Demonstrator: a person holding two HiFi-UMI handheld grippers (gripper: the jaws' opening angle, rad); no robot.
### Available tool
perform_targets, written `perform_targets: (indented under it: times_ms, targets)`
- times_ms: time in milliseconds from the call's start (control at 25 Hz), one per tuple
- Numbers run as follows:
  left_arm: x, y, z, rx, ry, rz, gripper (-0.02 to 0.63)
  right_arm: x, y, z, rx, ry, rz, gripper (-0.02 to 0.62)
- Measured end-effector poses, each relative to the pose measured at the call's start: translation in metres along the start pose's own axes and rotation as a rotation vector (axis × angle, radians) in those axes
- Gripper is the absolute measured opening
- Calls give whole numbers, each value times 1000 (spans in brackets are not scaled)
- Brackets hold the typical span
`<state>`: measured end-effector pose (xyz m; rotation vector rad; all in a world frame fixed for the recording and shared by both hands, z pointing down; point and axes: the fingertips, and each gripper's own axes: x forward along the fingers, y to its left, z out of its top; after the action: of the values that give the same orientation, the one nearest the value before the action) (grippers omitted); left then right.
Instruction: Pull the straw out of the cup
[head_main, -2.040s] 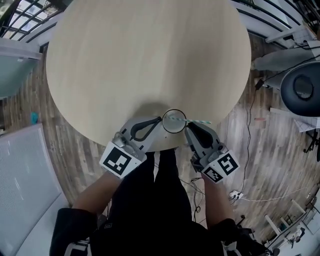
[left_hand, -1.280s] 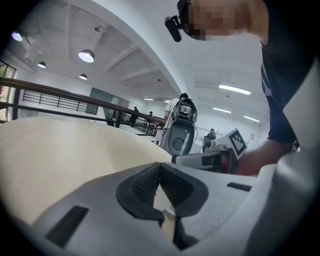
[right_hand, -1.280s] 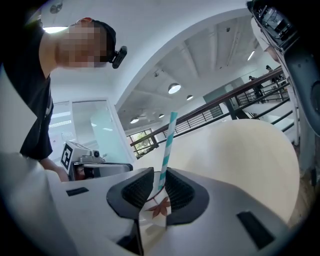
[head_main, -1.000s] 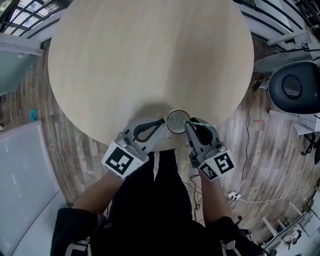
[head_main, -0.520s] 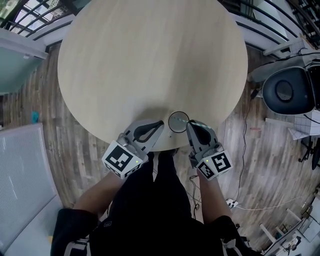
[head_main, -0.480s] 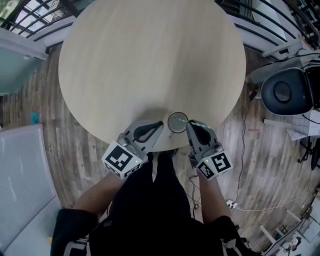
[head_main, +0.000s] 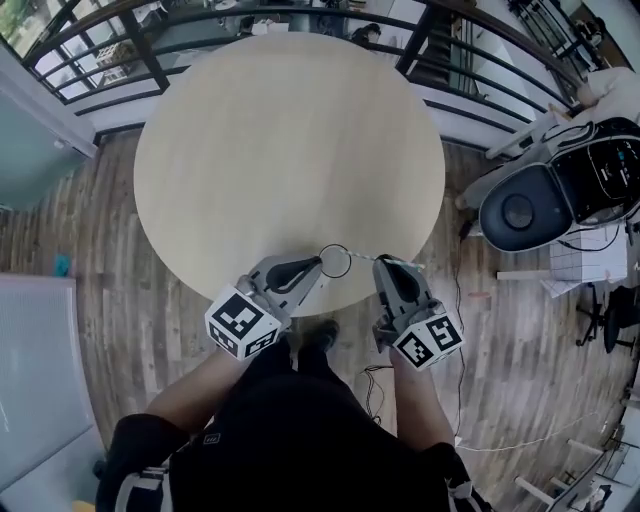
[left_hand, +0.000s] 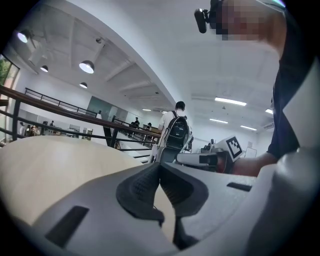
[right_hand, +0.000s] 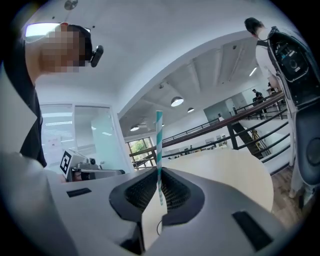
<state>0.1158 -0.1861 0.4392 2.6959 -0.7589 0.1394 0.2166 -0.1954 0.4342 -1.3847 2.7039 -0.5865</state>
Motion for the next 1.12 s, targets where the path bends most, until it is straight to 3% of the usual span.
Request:
perform_targets:
  times_ms: [320, 600, 840, 1120]
  targets:
    - [-15, -35, 23, 95, 26, -18, 8, -46, 24, 42, 31, -87, -5, 40]
    - [-23, -51, 34, 132, 29, -7, 8, -72, 53, 71, 29, -139, 69, 40]
    - [-33, -51, 53, 166, 11, 22, 8, -77, 76, 95, -72, -150, 106, 39]
    - [-35, -50, 65, 178, -15, 34, 8, -76, 78, 101, -88, -157, 111, 38]
